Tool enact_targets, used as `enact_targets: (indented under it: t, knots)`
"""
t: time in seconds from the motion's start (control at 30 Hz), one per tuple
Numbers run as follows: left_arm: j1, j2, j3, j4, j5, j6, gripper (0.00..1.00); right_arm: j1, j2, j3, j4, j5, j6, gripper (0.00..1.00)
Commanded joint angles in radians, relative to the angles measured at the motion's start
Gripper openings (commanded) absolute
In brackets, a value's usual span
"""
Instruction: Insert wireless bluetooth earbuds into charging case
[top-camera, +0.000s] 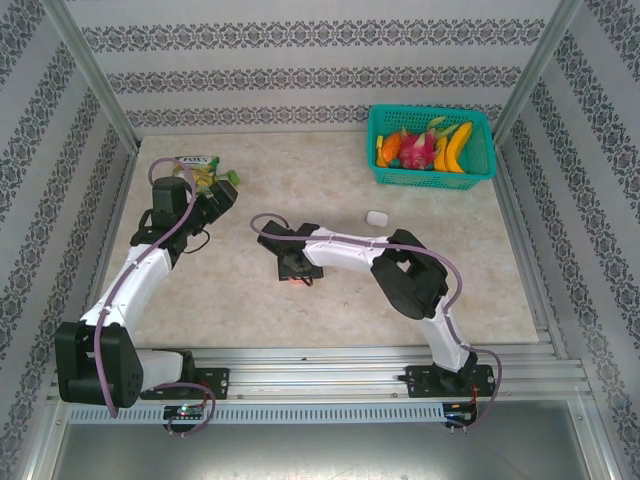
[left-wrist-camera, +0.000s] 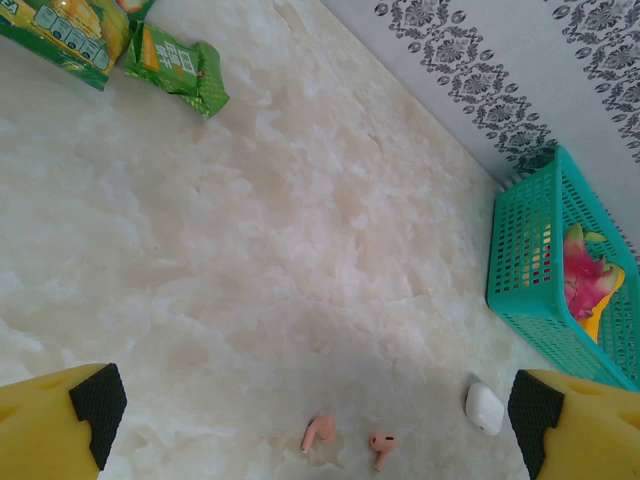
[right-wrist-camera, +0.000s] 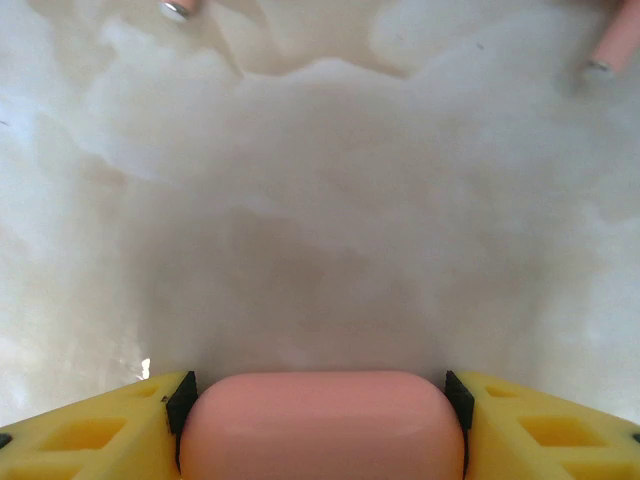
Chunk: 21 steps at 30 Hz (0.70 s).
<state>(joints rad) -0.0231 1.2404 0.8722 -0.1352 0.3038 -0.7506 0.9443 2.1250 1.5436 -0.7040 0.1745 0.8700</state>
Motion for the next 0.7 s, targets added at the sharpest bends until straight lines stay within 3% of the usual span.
enact_targets:
  t: [0.0, 0.37, 0.67]
  knots:
    - [0.005, 0.015, -0.027, 0.058, 0.026, -0.007, 1.0, -0.014, -0.057, -0.057, -0.028, 0.001, 0.048, 0.6]
    - [-0.032, 0.12, -0.11, 0.237, 0.164, -0.009, 1.0, -0.151, -0.22, -0.244, 0.062, 0.006, 0.111, 0.59]
    - [-0.156, 0.23, -0.206, 0.5, 0.252, -0.03, 1.0, -0.282, -0.287, -0.301, 0.108, -0.014, 0.16, 0.59]
